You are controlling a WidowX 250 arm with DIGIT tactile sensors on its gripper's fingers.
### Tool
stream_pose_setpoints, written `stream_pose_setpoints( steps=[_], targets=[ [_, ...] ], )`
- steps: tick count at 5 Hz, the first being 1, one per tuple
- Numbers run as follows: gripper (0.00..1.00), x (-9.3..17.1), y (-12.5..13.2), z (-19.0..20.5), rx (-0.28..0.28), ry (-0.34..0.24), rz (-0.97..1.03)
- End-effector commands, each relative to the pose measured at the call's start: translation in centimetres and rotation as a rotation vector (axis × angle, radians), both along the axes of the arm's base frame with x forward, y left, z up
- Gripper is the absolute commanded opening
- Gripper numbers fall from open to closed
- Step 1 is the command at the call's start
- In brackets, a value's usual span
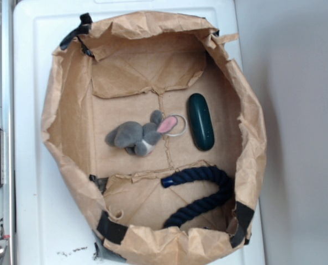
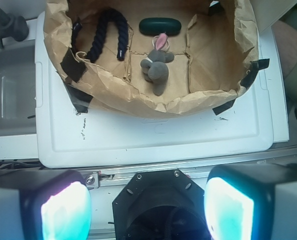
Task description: Grab the gray animal.
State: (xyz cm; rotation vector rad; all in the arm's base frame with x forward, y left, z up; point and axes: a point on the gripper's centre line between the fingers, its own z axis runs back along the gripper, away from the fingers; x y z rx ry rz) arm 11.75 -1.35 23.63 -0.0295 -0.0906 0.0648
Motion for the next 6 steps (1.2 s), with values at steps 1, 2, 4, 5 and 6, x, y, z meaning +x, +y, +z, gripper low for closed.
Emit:
stream_pose_setpoints(
  steps=[1, 2, 4, 5, 6],
  targets=[
    [1.00, 0.0, 0.0, 0.0, 0.000, 0.000, 0.000],
    [1.00, 1.4, -1.2, -1.0, 0.005, 0.010, 0.018],
    [1.00, 4.4, -3.9, -4.6, 0.115, 0.035, 0.059],
    [1.00, 6.0, -3.9, -5.5, 0.105, 0.040, 0.018],
    [1.00, 6.6, -2.2, -5.3, 0.021, 0.059, -0.041]
  ],
)
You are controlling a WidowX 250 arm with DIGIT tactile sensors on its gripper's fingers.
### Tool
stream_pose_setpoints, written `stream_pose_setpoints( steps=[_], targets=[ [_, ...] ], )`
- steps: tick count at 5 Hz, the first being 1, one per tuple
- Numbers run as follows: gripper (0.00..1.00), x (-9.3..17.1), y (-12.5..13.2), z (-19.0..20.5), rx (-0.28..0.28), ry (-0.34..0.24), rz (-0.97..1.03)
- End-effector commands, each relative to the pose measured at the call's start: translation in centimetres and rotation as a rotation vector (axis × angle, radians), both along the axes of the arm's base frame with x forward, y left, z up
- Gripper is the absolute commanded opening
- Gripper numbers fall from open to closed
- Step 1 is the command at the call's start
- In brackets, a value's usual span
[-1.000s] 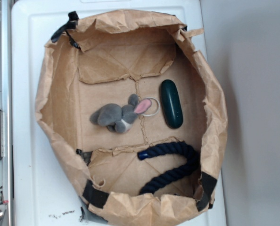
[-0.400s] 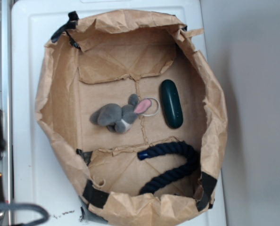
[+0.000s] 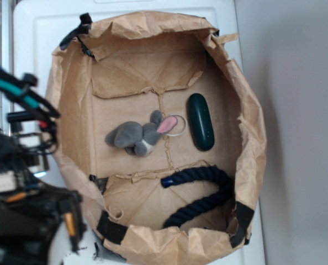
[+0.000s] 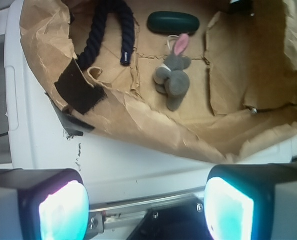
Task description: Grab the gray animal.
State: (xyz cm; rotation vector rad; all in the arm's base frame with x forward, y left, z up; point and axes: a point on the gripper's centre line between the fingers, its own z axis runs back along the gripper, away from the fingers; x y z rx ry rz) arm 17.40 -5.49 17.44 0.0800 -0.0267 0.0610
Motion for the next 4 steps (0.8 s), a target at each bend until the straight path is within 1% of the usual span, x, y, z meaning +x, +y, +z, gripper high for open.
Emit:
stream_pose_setpoints(
  steps=[1, 2, 3, 4],
  targets=[
    [1.00, 1.2, 4.2, 2.2, -0.170, -0.044, -0.071],
    [1.00, 2.9, 5.2, 1.8, -0.196, -0.022, -0.062],
    [1.00, 3.0, 3.1, 2.6, -0.143, -0.036, -0.039],
    [1.00, 3.0, 3.1, 2.6, -0.143, -0.036, -0.039]
  ],
)
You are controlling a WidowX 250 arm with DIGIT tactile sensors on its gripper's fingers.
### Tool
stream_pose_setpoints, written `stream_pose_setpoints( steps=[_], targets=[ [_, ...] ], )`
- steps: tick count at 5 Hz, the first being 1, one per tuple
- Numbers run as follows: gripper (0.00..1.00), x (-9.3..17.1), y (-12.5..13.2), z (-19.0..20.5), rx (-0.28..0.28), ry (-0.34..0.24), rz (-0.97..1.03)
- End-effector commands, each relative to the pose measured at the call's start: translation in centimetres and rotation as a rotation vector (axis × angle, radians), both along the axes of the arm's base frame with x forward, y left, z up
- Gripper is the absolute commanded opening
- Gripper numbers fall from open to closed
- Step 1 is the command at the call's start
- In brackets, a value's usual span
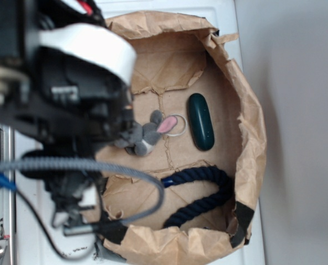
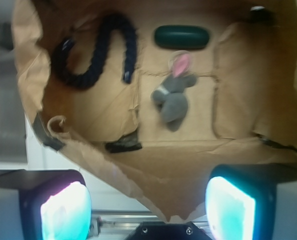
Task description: Grab the gray animal.
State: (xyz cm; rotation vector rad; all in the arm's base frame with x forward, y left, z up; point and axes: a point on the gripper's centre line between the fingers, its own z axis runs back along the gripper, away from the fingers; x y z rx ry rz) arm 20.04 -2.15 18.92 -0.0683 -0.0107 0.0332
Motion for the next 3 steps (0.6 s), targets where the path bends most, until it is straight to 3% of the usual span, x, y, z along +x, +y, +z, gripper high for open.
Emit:
stream_pose_setpoints(
  steps=[1, 2, 3],
  targets=[
    [1.00, 0.4, -0.2, 1.1, 0.004, -0.049, -0.006],
    [1.00, 0.4, -0.2, 1.1, 0.004, -0.049, -0.006],
    [1.00, 2.4, 0.2, -0.5, -0.002, -0.099, 0.057]
  ],
)
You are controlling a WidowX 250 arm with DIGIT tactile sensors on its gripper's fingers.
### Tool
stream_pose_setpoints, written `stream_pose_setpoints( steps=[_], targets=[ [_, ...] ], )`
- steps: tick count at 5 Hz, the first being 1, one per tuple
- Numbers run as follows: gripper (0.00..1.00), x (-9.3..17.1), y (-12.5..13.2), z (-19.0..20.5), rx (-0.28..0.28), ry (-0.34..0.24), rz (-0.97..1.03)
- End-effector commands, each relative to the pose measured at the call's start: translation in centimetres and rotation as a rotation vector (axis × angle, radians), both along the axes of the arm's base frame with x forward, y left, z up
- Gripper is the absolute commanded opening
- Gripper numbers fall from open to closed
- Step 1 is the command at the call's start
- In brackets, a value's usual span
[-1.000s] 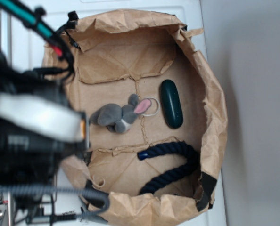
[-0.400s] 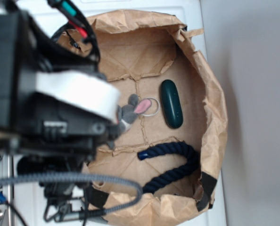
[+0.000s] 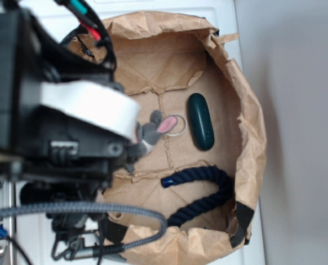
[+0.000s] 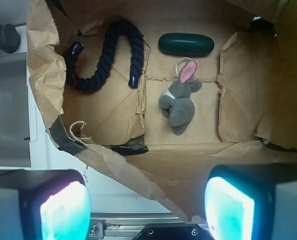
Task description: Grab the gray animal.
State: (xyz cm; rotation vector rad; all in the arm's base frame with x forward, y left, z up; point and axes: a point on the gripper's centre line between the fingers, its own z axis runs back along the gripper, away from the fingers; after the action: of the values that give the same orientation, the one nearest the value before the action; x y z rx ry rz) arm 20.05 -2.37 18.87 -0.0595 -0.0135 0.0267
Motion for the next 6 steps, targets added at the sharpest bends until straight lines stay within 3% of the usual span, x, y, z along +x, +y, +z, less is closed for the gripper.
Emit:
stream_pose_setpoints(
  steps=[1, 2, 3, 5, 6],
  targets=[
    [1.00, 4.1, 0.4, -2.9, 0.009, -0.092, 0.081],
    [1.00, 4.7, 0.1, -6.0, 0.047, -0.117, 0.171],
    [1.00, 4.6, 0.5, -8.7, 0.057, -0.120, 0.217],
    [1.00, 6.8, 1.6, -13.0, 0.131, -0.105, 0.248],
    [1.00, 6.7, 2.0, -14.3, 0.208, -0.103, 0.210]
  ],
)
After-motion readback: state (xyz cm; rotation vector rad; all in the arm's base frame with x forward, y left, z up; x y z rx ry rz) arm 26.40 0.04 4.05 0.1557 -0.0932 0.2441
